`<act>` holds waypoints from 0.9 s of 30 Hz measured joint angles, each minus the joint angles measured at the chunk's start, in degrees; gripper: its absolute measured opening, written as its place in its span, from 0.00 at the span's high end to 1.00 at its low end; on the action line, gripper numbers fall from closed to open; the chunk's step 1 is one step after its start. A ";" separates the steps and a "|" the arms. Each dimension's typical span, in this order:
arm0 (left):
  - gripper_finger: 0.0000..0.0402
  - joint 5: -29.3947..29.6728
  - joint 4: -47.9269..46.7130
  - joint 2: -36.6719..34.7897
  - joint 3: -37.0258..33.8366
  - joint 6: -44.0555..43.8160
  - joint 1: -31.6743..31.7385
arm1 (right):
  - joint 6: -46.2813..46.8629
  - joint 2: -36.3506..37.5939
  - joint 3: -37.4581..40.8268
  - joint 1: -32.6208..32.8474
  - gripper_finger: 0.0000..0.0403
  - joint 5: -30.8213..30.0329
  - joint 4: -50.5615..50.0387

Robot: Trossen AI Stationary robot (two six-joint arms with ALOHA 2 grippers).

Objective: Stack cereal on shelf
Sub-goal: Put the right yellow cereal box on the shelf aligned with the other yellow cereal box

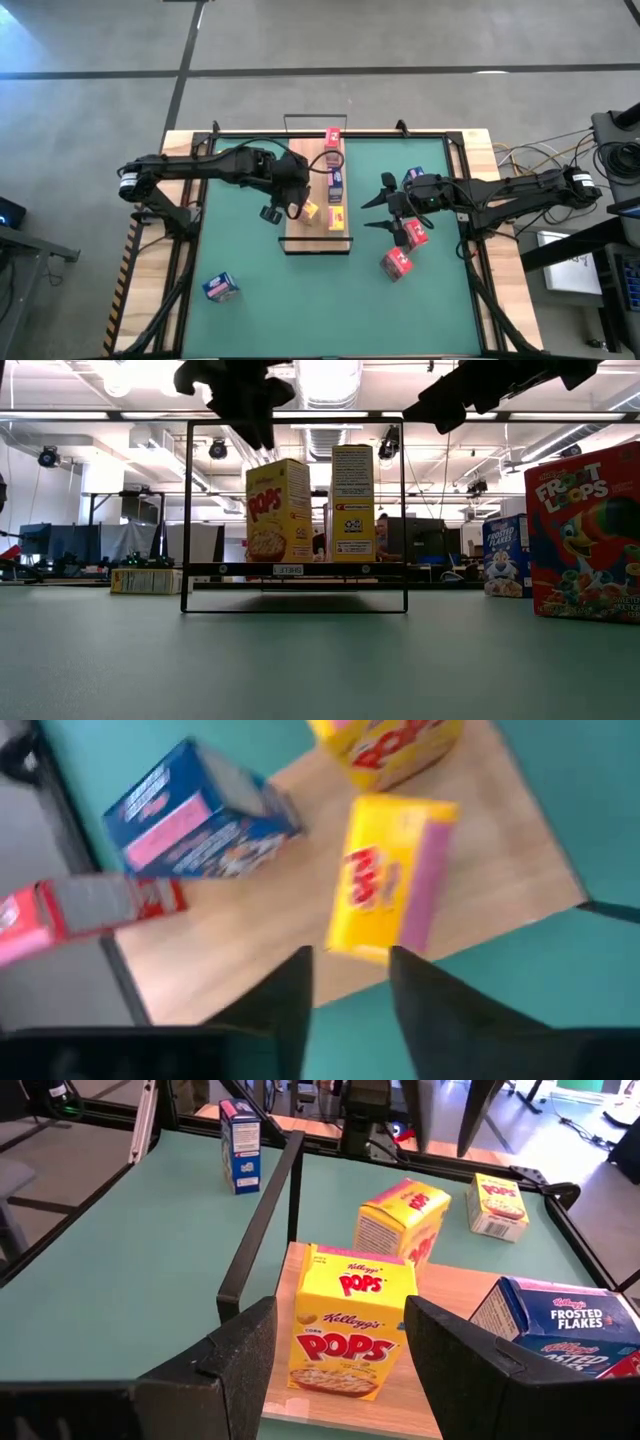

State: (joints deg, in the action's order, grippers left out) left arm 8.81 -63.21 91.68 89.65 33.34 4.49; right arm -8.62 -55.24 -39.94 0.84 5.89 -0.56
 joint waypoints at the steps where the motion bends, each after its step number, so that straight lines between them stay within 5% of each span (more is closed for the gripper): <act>1: 0.81 0.70 -0.62 0.00 -0.05 -0.63 0.24 | 0.01 0.00 0.00 0.00 0.48 0.00 0.00; 5: 0.98 1.21 -3.46 -0.07 -0.34 -3.42 2.26 | 0.02 0.00 0.00 0.00 0.48 0.00 0.00; 16: 1.00 0.98 0.42 0.09 -5.55 -4.22 6.28 | 0.04 0.00 0.00 0.00 0.48 -0.02 0.00; 20: 1.00 -5.19 2.92 0.09 -6.42 -3.91 6.23 | 0.01 0.00 0.00 0.00 0.48 0.00 -0.02; 27: 1.00 -6.38 6.85 0.11 -6.82 -3.88 6.23 | 0.02 0.00 0.00 0.00 0.48 0.00 0.00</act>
State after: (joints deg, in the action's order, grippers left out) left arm 2.42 -56.35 91.79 82.83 29.46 10.72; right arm -8.60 -55.24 -39.94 0.84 5.89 -0.56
